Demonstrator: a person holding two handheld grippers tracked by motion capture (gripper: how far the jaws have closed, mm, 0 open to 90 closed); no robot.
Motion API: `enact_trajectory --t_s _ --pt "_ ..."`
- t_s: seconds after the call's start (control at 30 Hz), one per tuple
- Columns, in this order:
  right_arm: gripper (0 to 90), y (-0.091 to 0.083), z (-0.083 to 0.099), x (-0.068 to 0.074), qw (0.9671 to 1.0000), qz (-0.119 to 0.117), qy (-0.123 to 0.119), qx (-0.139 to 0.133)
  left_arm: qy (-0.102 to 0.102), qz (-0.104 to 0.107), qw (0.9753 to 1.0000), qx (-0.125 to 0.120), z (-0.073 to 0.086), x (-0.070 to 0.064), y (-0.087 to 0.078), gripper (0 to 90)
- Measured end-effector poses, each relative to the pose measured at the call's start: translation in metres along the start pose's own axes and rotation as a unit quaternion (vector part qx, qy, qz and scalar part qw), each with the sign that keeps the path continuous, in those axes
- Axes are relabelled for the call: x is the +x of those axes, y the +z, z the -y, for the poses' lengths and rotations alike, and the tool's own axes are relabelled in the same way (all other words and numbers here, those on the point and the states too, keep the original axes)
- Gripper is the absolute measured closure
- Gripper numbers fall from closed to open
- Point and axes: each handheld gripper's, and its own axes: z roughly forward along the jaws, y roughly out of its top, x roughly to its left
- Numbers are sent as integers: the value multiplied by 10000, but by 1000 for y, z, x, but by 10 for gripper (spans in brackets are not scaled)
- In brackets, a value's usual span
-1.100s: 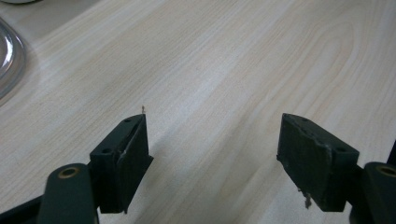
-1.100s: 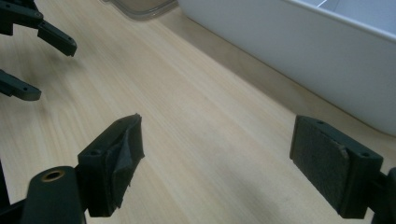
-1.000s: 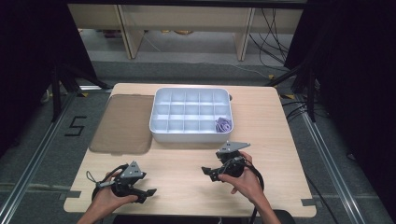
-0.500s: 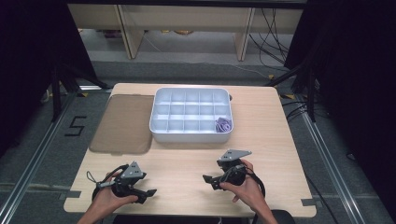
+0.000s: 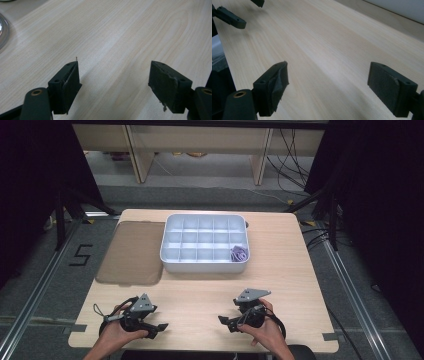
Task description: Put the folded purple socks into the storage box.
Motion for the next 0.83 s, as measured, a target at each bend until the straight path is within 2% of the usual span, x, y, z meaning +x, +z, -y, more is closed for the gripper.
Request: enact_trajectory --t_s 0.13,0.17,0.23,0.27,0.67,0.7,0.77,0.83 --pt "181 -1 3 1 10000 26 20 38 -61 39 10000 -52 0 -1 0 246" --pt "181 0 3 0 10000 -27 -51 4 -15 42 10000 -18 0 -1 0 246" --pt "182 0 4 -1 10000 37 -8 17 34 3 10000 2 0 0 0 246" --pt "181 -1 4 -1 10000 47 17 38 -59 14 10000 5 0 -1 0 246" --pt "182 0 5 -1 10000 76 35 51 -45 2 10000 13 0 -1 0 246" --pt "181 0 5 -1 10000 79 34 50 -126 51 9999 -60 0 -2 1 246" --pt "181 0 5 -1 10000 69 28 65 -124 71 9999 -56 0 -2 1 246" --pt "181 1 5 -1 10000 67 30 68 -53 -3 10000 5 0 -1 1 246"
